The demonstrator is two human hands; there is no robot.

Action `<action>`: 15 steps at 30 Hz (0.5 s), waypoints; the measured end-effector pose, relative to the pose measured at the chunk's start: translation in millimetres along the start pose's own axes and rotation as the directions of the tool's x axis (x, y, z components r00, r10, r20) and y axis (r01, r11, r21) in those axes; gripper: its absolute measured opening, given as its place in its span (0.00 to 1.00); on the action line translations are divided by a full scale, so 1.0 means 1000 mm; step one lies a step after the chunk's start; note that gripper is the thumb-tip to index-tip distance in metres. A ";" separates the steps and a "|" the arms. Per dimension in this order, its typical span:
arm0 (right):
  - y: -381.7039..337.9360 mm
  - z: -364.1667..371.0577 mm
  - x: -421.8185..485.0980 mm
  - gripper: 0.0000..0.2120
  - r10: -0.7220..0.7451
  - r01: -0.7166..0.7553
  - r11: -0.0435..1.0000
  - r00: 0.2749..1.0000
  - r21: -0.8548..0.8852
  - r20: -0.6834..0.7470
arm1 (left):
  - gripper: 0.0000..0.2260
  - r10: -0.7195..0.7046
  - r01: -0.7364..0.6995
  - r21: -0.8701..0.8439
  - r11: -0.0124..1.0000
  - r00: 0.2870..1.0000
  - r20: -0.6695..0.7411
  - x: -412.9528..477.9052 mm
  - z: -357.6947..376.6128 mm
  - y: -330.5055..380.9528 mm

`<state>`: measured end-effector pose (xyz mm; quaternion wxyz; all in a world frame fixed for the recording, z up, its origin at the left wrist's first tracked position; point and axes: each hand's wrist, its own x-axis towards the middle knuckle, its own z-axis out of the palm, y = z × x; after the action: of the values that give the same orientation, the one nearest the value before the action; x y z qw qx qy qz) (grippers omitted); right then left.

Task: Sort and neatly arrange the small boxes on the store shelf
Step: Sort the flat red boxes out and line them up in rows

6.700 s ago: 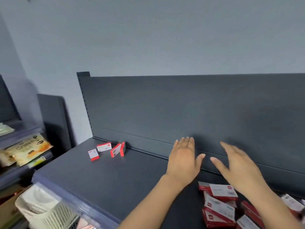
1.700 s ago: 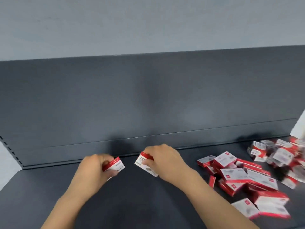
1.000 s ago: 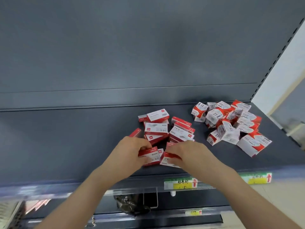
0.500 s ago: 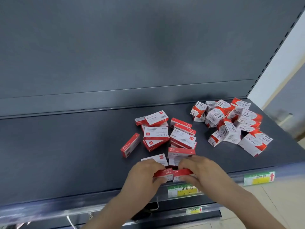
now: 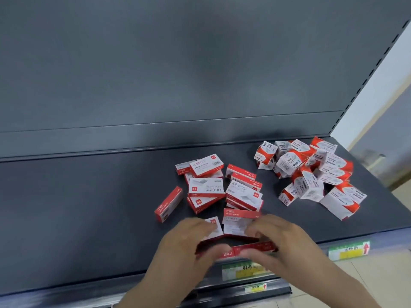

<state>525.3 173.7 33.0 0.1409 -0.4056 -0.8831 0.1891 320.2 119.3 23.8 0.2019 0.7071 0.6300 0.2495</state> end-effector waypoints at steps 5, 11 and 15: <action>0.005 -0.016 0.027 0.16 -0.025 0.025 1.000 0.993 -0.007 -0.117 | 0.22 -0.142 0.156 0.180 0.971 0.986 -0.087 0.016 -0.014 -0.008; 0.011 -0.012 0.042 0.18 -0.045 0.061 0.991 0.990 -0.118 0.131 | 0.21 -0.308 0.278 0.253 0.927 0.947 0.089 0.028 -0.005 -0.004; 0.011 -0.012 0.042 0.16 -0.036 0.051 0.991 0.991 -0.121 0.129 | 0.19 -0.326 0.284 0.276 0.918 0.938 0.118 0.032 -0.005 -0.001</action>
<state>510.8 215.1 43.0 0.0633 -0.3813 -0.9090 0.1561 319.0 150.7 30.4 0.1960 0.6378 0.7411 0.0738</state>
